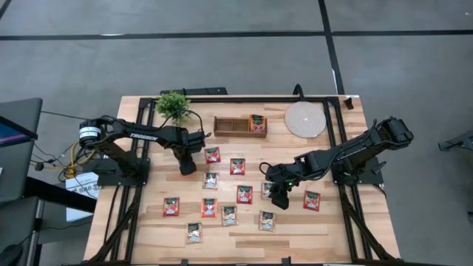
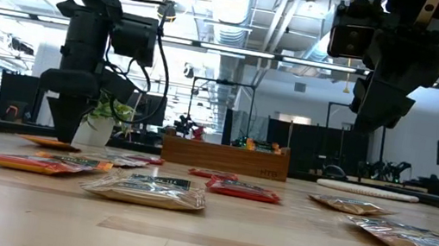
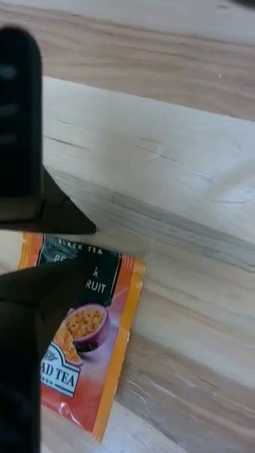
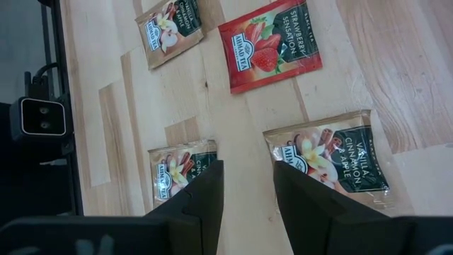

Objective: Pick & Place Tea
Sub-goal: Put the orange tea bag into the right section of the wooden organizer

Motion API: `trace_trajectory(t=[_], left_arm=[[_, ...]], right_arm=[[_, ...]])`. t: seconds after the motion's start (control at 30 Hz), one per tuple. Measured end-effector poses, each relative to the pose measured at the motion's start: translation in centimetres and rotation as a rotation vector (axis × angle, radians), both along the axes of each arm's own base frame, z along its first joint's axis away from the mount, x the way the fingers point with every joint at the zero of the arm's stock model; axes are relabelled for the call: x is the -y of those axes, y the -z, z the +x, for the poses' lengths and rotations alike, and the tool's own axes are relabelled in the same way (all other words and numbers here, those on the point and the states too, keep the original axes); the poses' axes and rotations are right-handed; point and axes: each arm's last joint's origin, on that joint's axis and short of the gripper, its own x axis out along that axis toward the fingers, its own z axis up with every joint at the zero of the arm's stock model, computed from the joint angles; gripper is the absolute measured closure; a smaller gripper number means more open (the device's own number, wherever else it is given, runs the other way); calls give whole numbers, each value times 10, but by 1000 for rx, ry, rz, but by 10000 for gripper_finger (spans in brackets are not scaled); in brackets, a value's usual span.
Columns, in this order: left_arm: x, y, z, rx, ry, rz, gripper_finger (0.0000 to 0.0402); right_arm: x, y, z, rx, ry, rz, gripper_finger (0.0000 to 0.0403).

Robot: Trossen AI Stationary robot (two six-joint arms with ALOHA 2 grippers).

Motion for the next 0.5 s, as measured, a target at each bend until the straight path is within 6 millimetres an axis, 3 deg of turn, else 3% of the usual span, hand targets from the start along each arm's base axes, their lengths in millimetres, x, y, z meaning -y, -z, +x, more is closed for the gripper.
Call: trace_trajectory(t=[0.13, 0.5], left_arm=[[0, -2, 0, 13, -9, -5, 394], [4, -23, -4, 130, -38, -60, 401]], right_arm=[[0, 0, 0, 0, 0, 0, 285], [0, 0, 0, 1, 0, 0, 285]])
